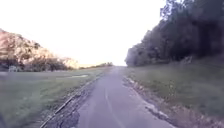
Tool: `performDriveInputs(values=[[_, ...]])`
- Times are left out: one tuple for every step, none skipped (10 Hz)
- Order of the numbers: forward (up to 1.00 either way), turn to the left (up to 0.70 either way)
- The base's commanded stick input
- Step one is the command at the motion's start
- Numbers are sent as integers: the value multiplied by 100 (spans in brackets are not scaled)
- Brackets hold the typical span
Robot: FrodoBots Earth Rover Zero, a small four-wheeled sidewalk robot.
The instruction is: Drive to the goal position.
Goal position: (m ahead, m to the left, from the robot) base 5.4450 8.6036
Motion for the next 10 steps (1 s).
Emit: performDriveInputs(values=[[70,0],[70,1],[70,23],[70,0],[70,0],[70,0],[70,0],[70,0],[70,0],[70,0]])
